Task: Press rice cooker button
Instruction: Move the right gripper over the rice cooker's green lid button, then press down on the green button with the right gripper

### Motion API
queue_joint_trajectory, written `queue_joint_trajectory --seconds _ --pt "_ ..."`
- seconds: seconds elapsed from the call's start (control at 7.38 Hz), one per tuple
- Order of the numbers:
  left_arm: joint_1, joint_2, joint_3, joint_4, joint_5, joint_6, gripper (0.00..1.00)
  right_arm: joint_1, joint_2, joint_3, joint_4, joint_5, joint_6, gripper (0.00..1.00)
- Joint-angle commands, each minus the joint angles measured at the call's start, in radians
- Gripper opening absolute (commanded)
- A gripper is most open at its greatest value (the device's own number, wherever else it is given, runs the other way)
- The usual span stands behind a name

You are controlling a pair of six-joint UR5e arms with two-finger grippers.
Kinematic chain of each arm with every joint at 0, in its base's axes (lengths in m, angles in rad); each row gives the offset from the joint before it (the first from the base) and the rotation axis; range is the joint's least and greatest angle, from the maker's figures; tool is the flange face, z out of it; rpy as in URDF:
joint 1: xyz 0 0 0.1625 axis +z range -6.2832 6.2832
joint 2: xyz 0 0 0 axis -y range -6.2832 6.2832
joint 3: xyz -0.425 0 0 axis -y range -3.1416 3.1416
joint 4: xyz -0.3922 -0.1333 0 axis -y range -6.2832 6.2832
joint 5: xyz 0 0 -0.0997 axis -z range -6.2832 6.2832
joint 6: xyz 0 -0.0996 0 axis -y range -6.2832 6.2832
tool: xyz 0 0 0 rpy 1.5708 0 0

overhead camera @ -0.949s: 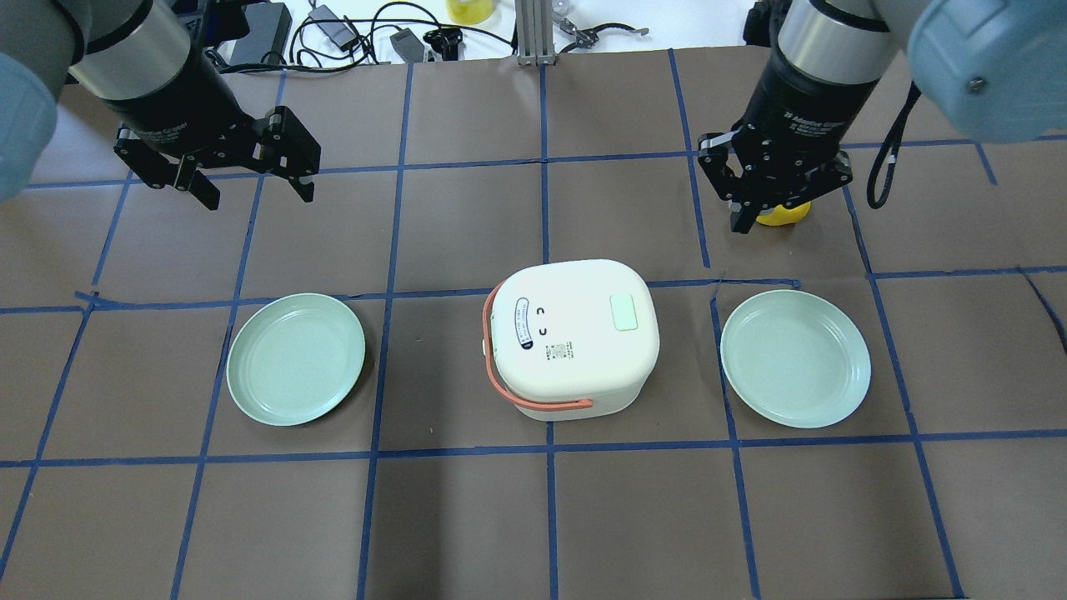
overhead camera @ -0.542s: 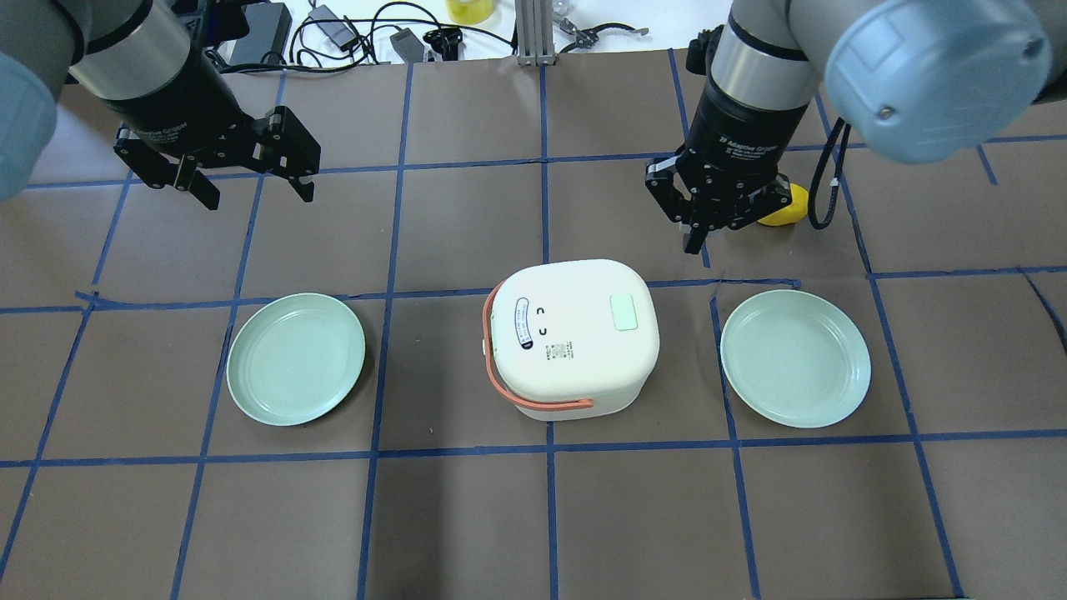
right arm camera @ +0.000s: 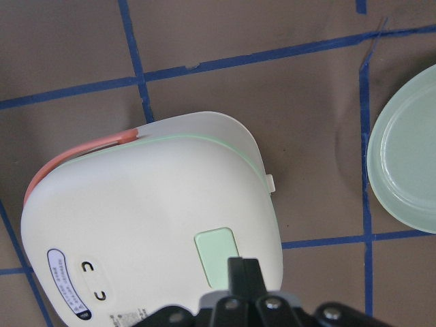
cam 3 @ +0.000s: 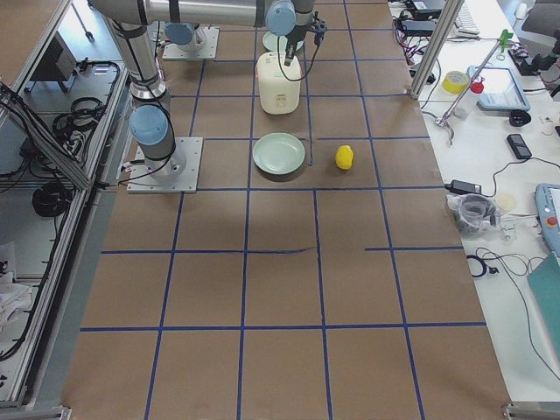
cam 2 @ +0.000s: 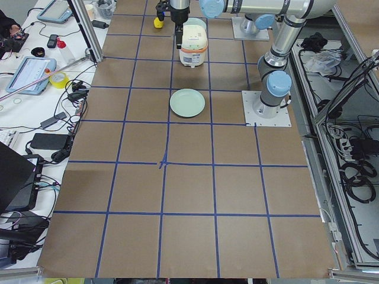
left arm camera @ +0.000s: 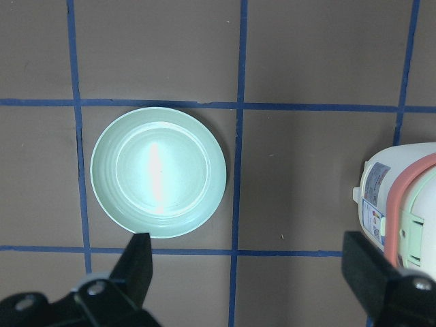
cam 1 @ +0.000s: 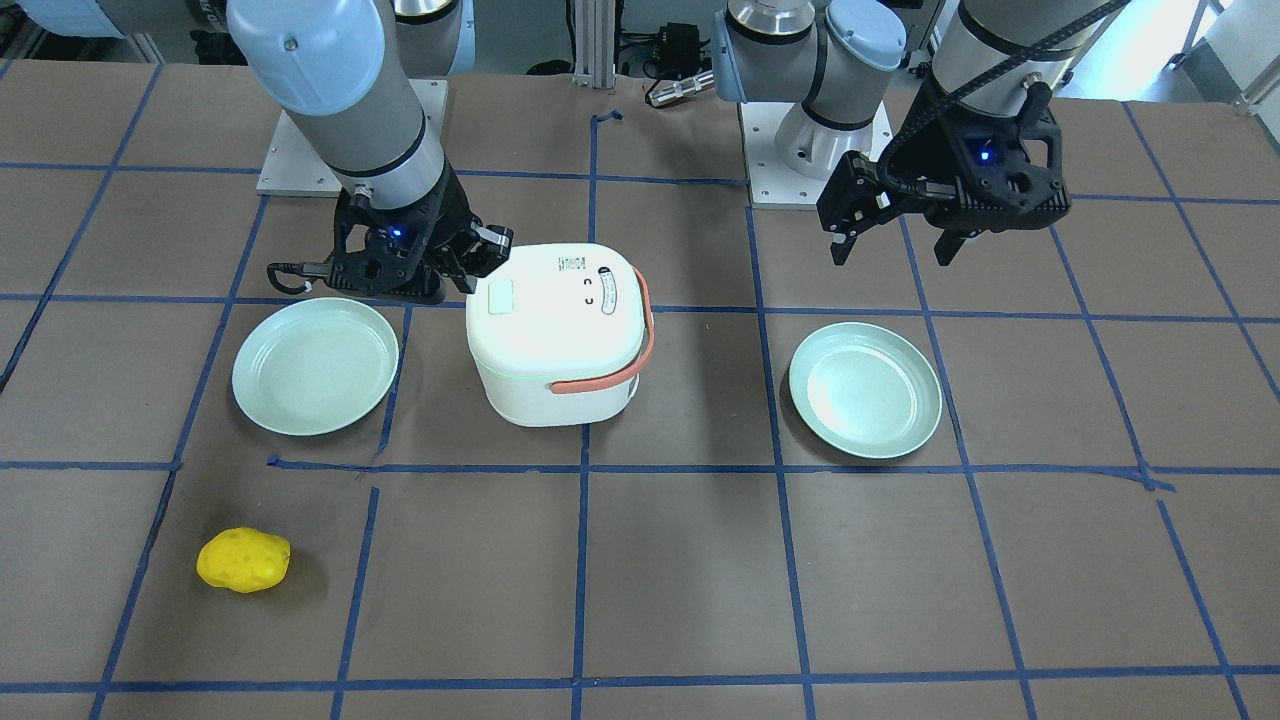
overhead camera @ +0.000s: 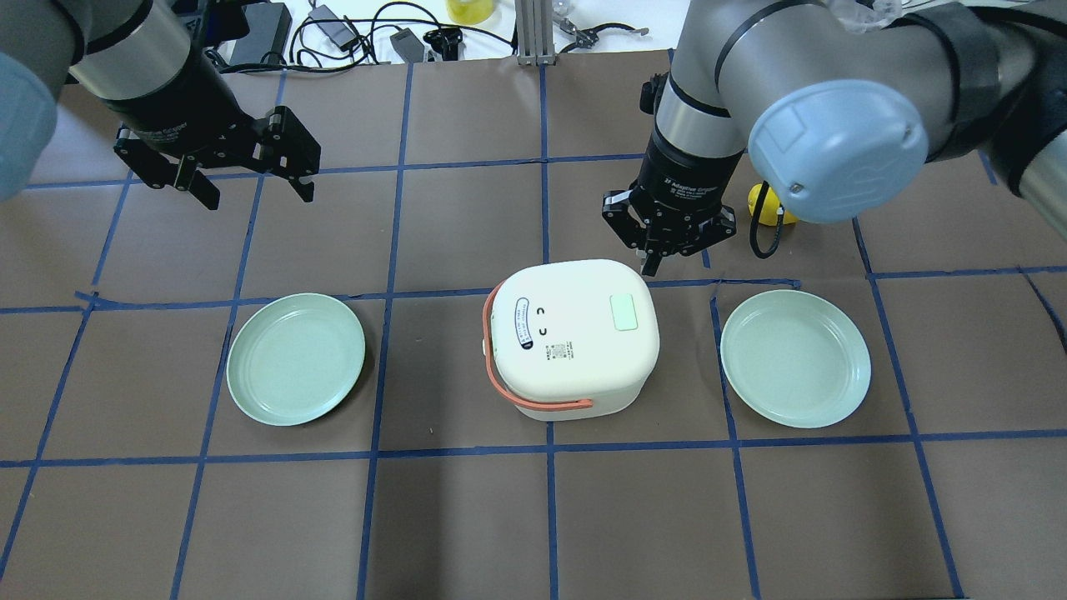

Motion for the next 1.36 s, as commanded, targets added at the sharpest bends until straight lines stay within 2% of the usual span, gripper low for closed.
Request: queue_joint_trajectory --seconds 0.0,1.22 --pt "0.0 0.0 -0.002 0.0 0.0 0.0 1.0 0.004 0.018 0.03 -0.026 0.028 0.004 0.0" --pt "0.0 0.0 0.0 0.0 0.0 0.0 1.0 0.027 0.041 0.079 -0.084 0.028 0.002 0.0"
